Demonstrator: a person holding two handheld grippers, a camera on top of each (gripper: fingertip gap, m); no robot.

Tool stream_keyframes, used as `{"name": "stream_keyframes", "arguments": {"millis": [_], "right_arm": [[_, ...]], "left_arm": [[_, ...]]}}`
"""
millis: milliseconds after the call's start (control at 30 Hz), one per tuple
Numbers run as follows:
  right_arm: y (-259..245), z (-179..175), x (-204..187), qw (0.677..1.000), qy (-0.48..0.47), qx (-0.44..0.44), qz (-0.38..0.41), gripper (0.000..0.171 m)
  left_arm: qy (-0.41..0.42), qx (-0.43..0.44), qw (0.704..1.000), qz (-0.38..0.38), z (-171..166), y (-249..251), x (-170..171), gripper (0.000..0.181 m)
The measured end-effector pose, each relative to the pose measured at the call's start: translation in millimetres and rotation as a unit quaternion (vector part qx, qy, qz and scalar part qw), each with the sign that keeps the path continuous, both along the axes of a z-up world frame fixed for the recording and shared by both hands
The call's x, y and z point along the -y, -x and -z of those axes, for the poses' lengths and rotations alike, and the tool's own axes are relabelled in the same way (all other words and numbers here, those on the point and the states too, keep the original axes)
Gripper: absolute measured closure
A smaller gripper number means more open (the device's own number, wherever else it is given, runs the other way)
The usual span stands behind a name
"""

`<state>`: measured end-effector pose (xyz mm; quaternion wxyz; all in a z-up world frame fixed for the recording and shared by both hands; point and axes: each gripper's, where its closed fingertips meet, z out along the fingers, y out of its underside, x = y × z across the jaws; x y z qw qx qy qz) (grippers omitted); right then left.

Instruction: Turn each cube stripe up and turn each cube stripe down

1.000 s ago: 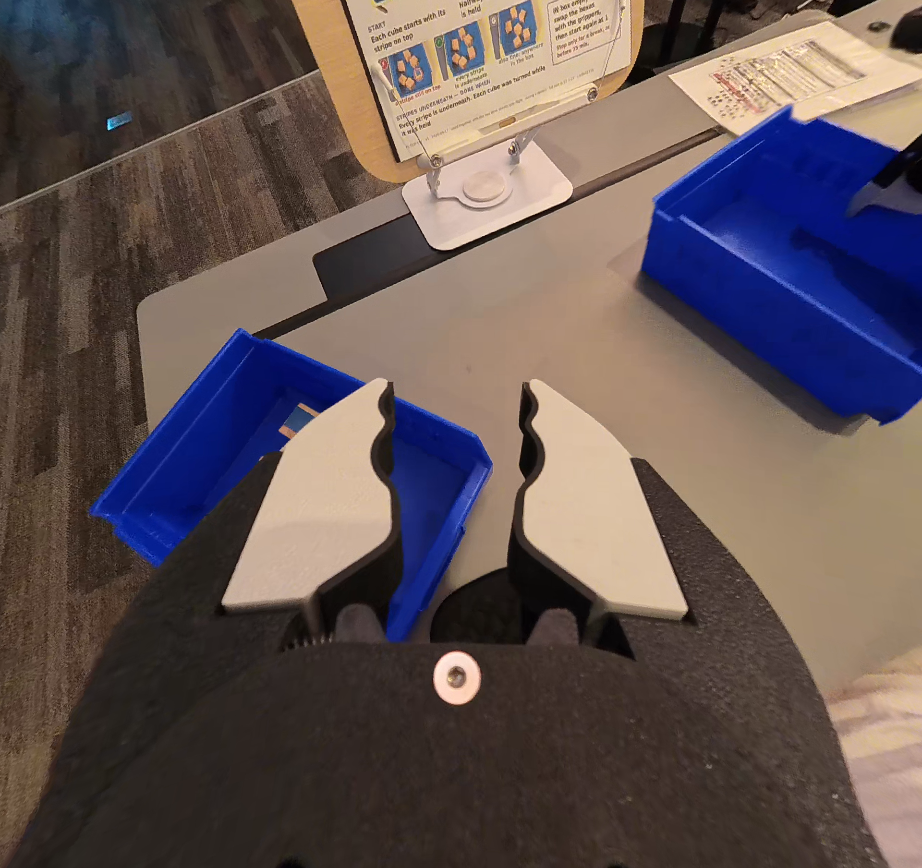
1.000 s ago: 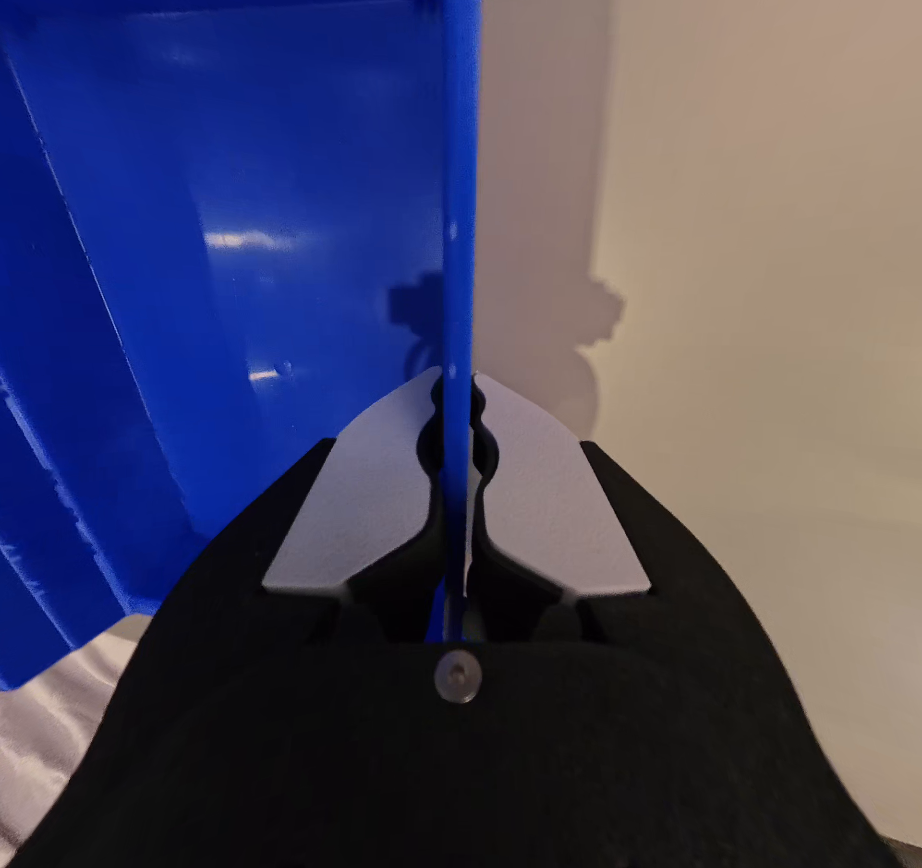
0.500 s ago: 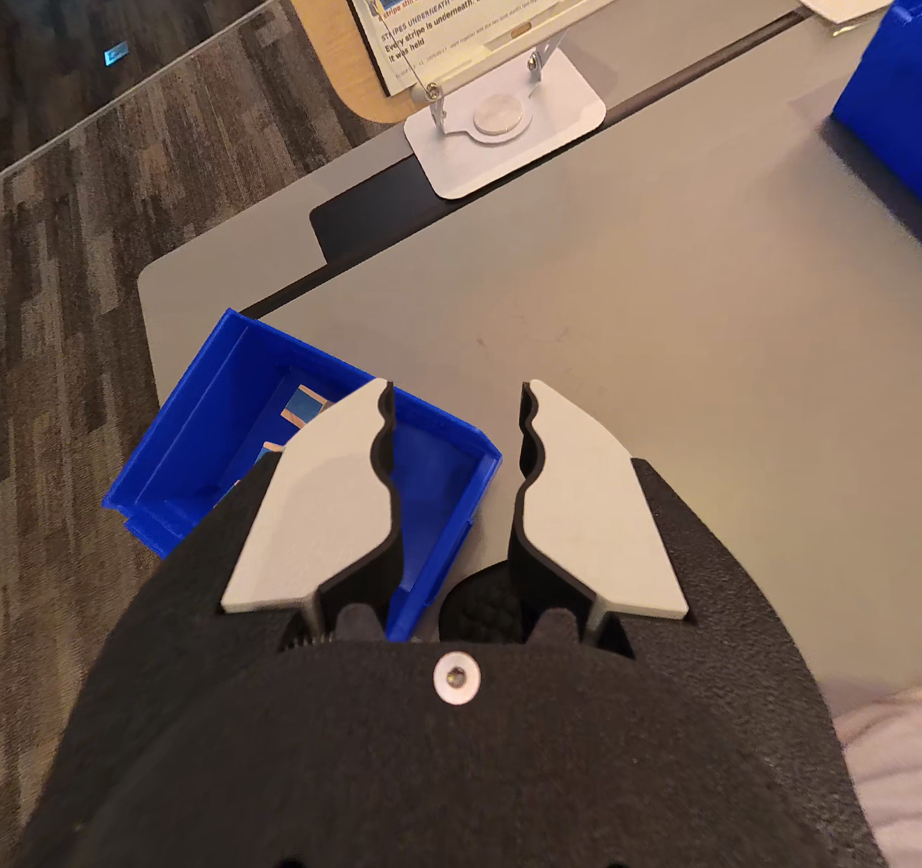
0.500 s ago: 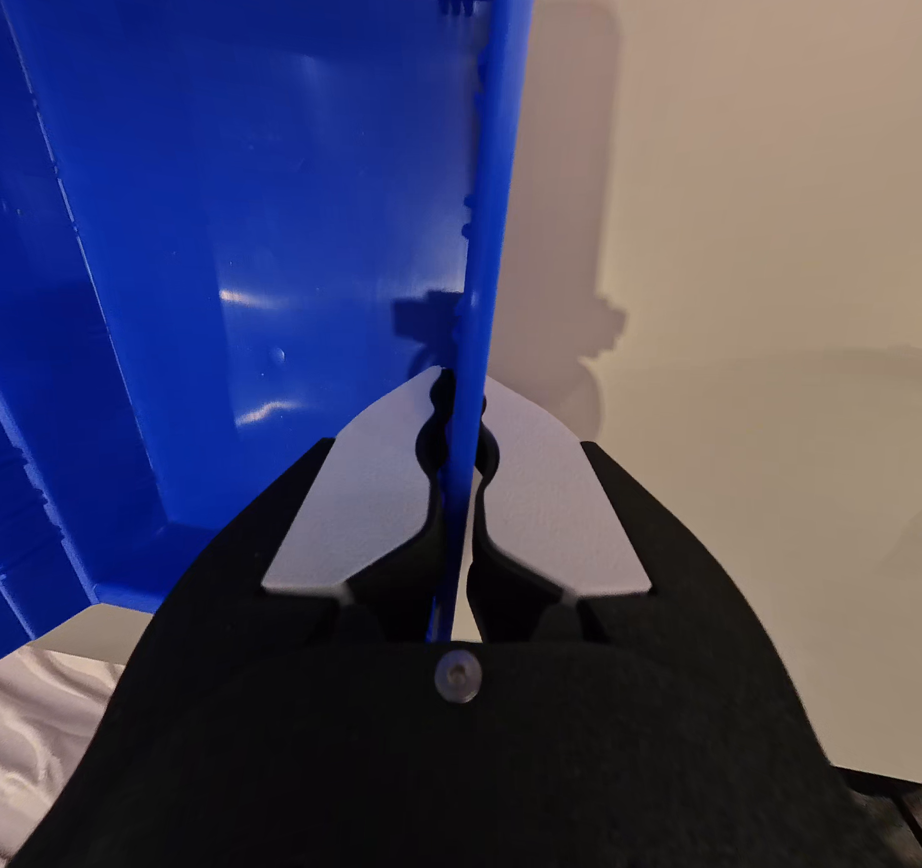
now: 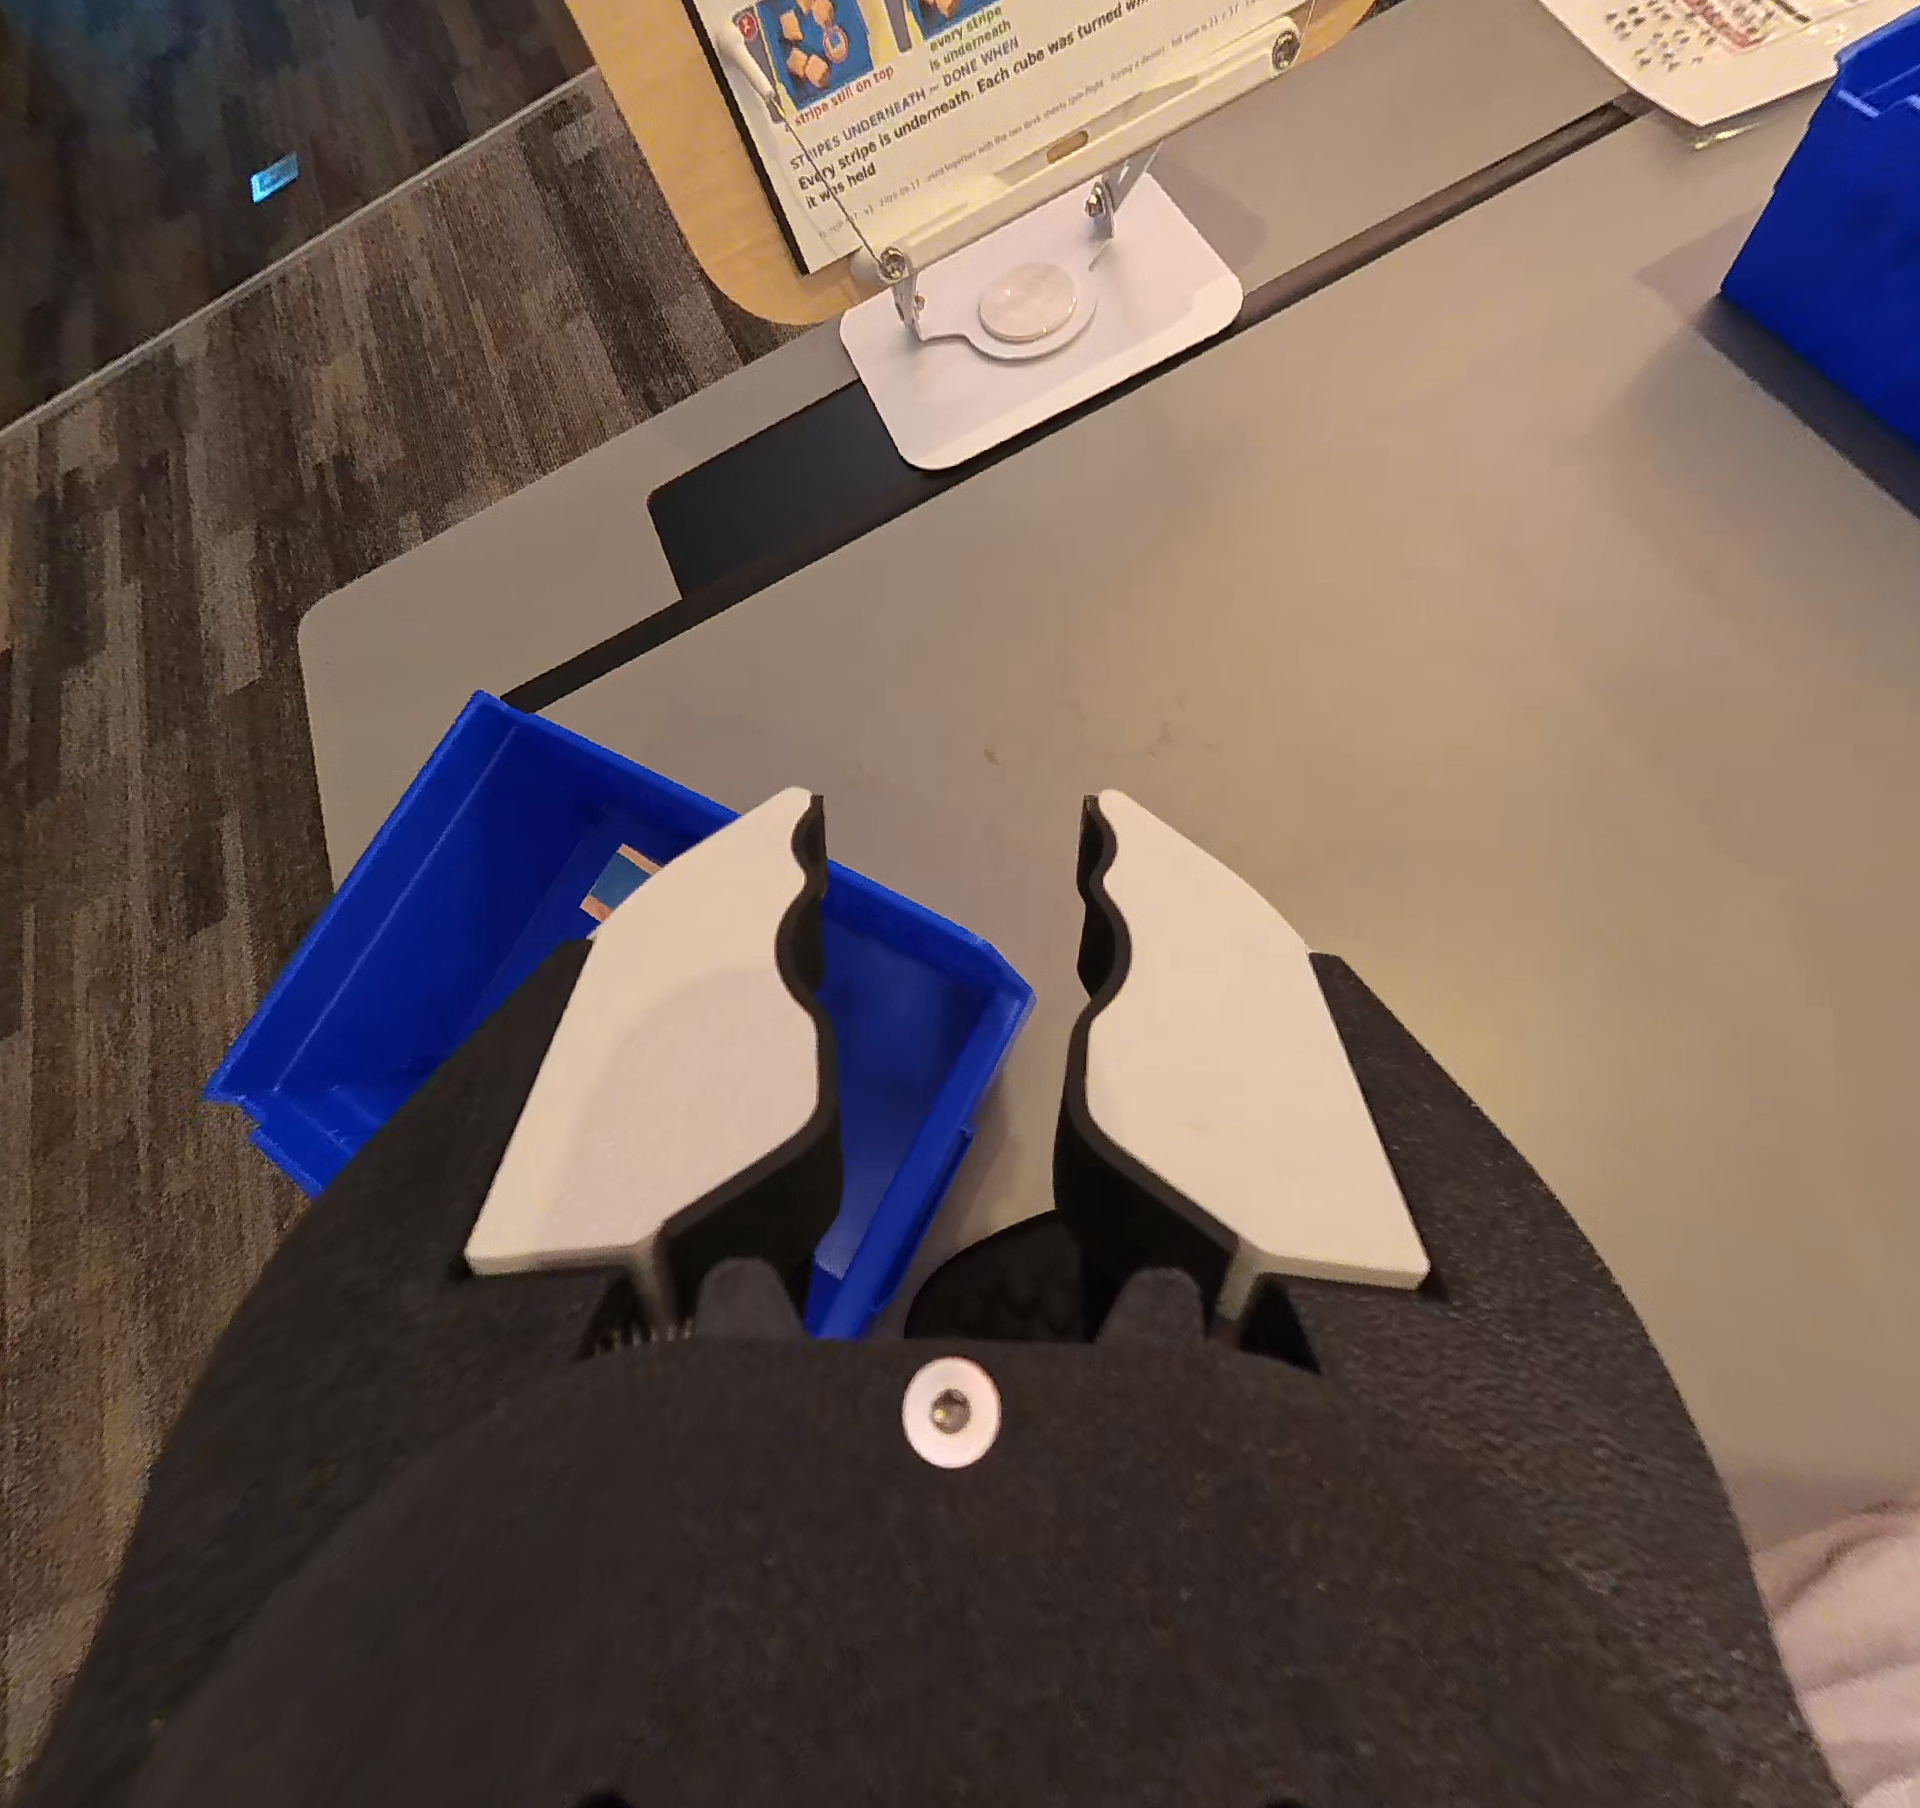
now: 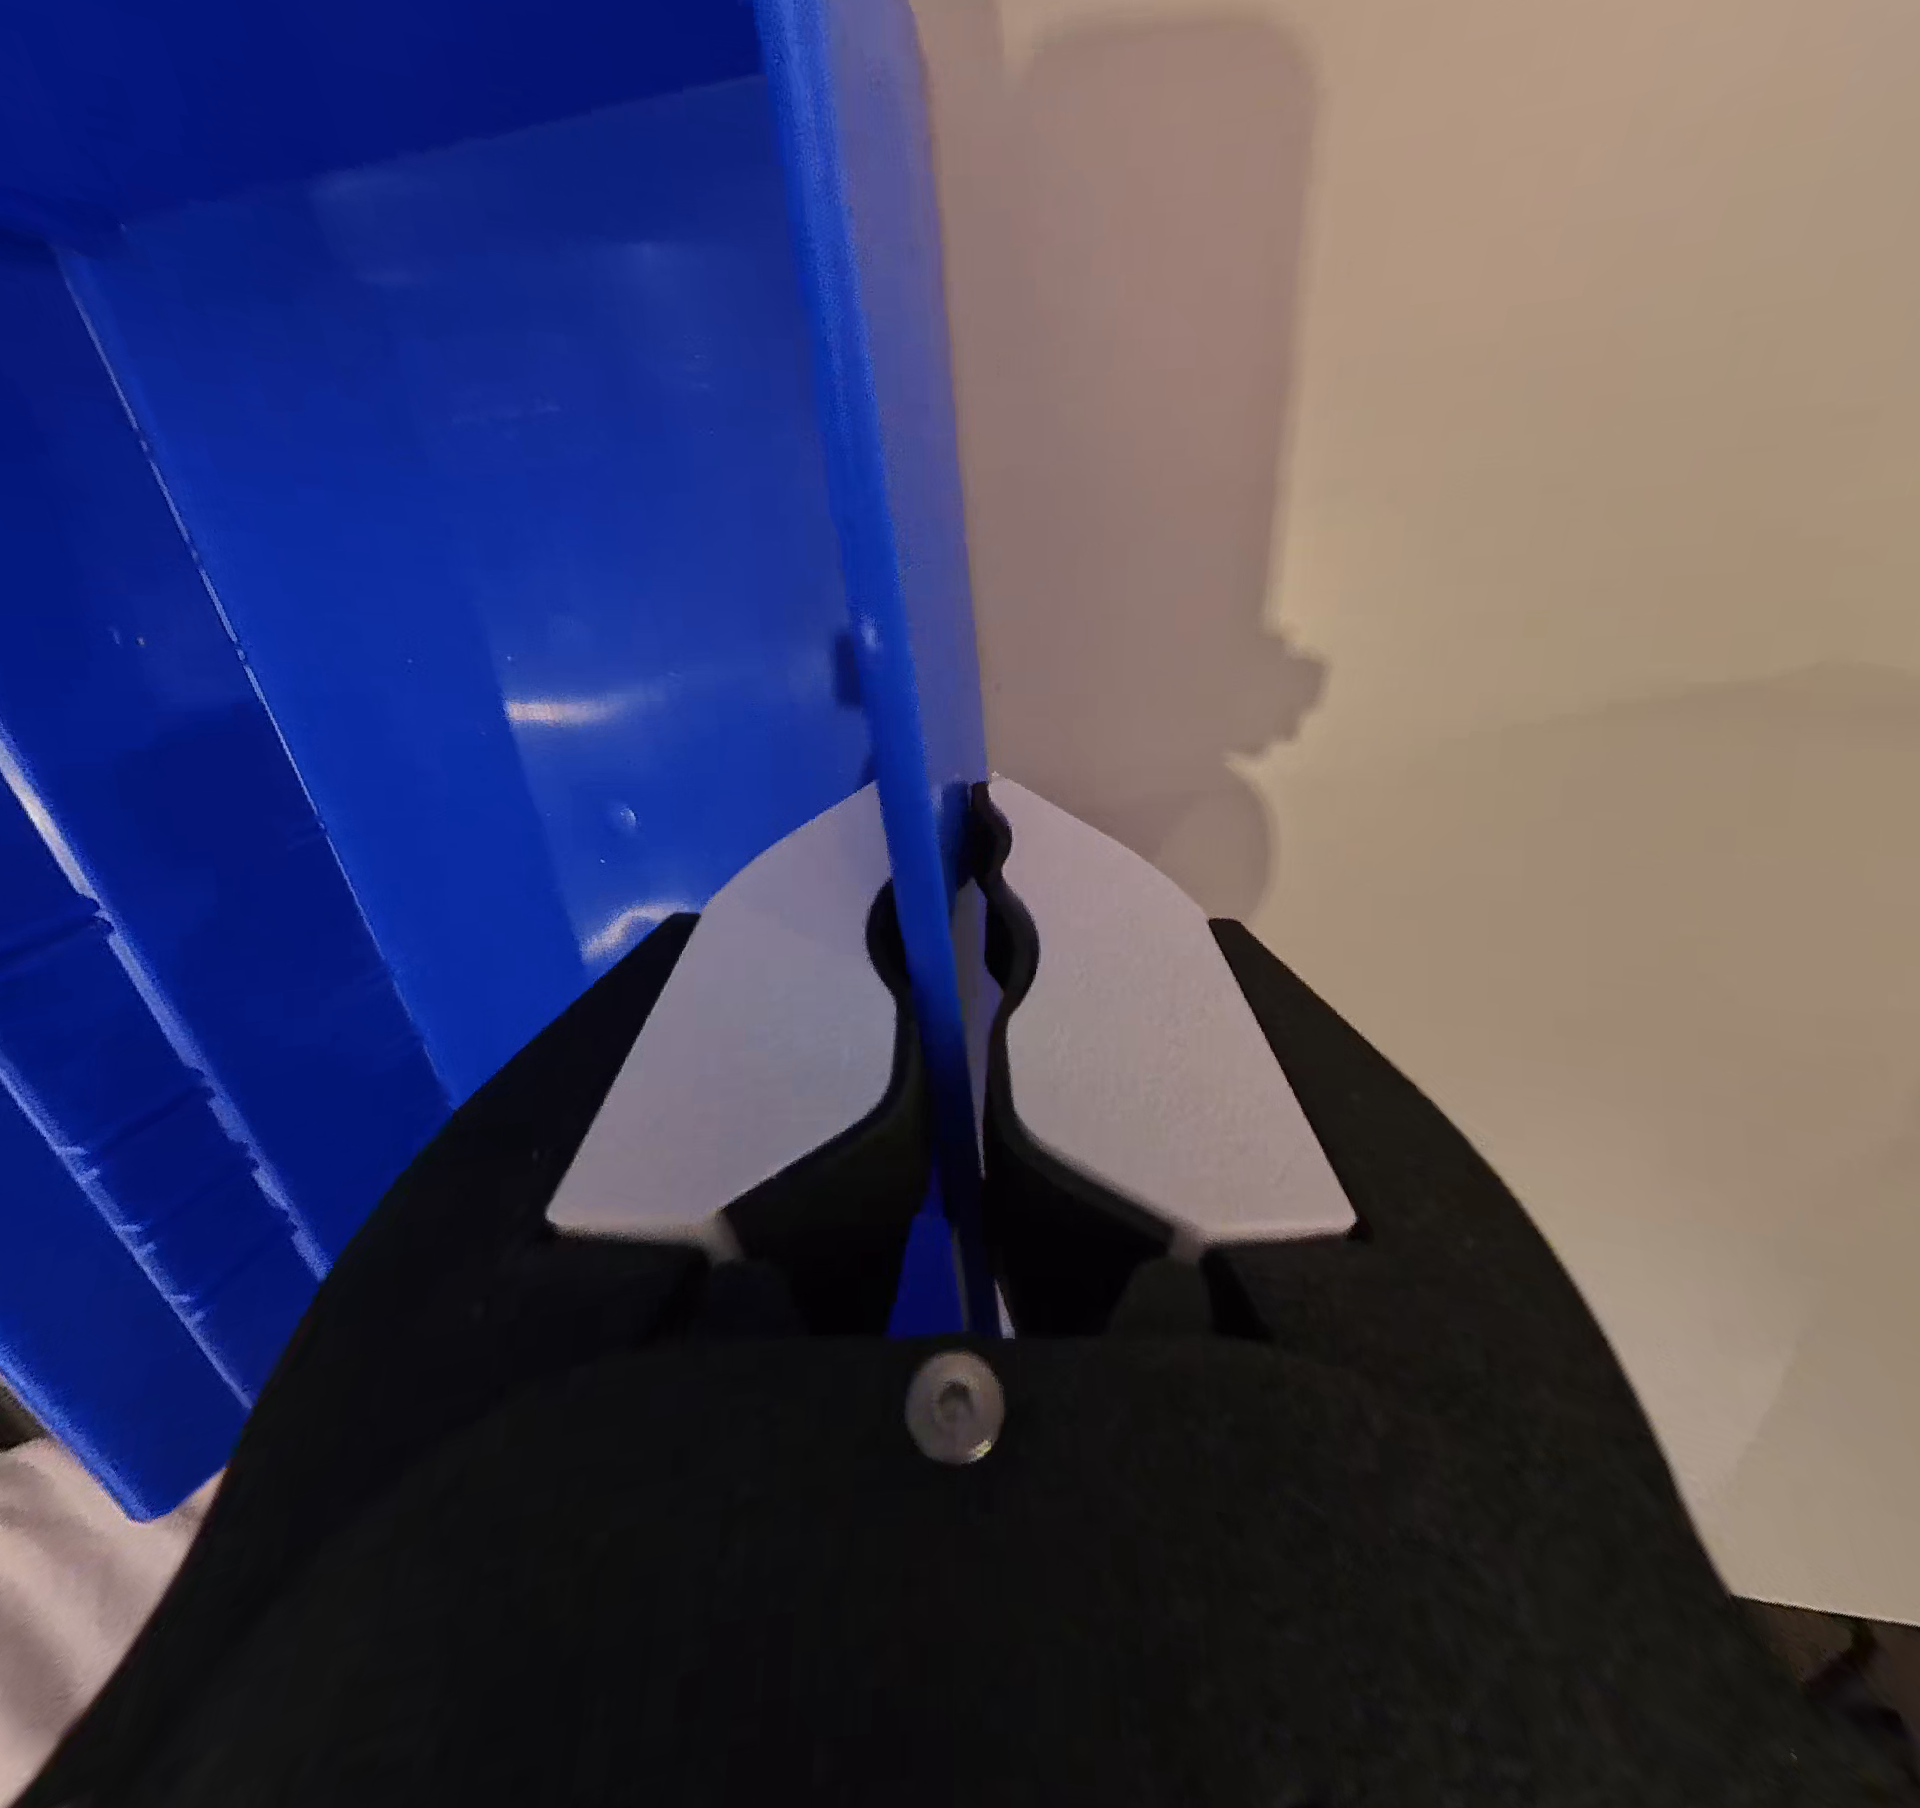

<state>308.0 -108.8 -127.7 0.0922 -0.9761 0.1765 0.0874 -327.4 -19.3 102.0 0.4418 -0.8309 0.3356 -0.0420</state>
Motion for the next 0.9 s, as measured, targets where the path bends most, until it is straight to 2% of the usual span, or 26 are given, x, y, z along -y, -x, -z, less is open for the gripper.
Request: {"name": "stream_keyframes", "arguments": {"millis": [233,600,900], "right_arm": [[-1,0,-13,0.999,0.002,-0.01,0.052,0.164],[0,0,-17,1.0,-0.008,0.013,-0.003,0.165],[-1,0,-14,1.0,-0.009,0.017,-0.007,0.165]], "left_arm": [[-0.001,-0.001,1.0,0.009,-1,0,5,0.134],[-0.008,0.013,1.0,0.017,-7,2,7,0.134],[-0.013,0.016,1.0,0.017,-9,0,7,0.135]]}}
